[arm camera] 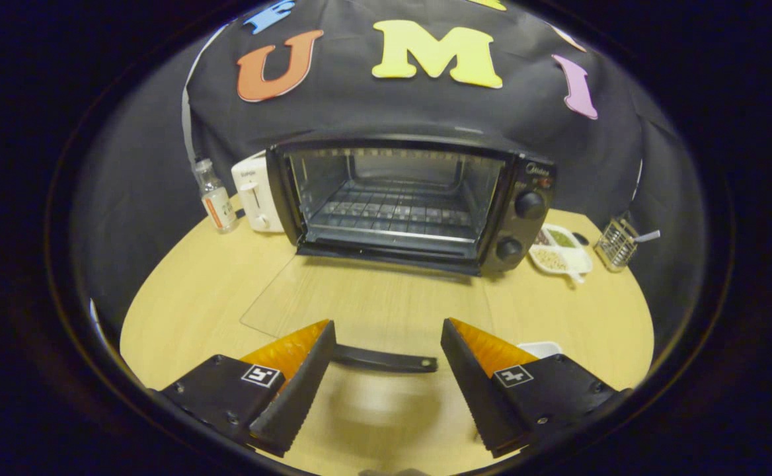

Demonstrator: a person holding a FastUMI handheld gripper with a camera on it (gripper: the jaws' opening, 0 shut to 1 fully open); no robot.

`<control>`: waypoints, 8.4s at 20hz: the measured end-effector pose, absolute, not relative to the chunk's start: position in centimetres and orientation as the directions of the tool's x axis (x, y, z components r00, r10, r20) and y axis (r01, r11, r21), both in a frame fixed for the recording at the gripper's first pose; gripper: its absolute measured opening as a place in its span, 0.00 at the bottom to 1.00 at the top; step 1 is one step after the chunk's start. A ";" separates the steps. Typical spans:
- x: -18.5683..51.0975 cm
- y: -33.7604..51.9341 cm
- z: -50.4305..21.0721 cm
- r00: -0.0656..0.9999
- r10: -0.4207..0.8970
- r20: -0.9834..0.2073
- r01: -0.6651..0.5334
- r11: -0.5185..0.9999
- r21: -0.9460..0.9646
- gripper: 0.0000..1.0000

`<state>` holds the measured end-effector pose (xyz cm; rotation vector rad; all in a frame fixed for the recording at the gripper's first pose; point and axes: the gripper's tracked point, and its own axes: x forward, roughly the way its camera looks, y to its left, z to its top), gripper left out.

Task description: Open the toaster oven, put the food inside, and close the toaster oven door.

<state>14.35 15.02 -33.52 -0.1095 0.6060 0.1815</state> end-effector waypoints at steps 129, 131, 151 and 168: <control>12.0 17.0 -42.0 0.686 0.064 -0.725 -0.110 0.994 -0.016 0.94; 12.4 17.2 -40.3 0.699 0.070 -0.712 -0.110 0.994 -0.011 0.94; 18.6 15.5 -27.9 0.822 0.043 -0.569 -0.010 0.998 0.060 0.94; 8.4 3.7 -4.7 0.984 -0.007 -0.178 0.004 1.000 -0.020 0.95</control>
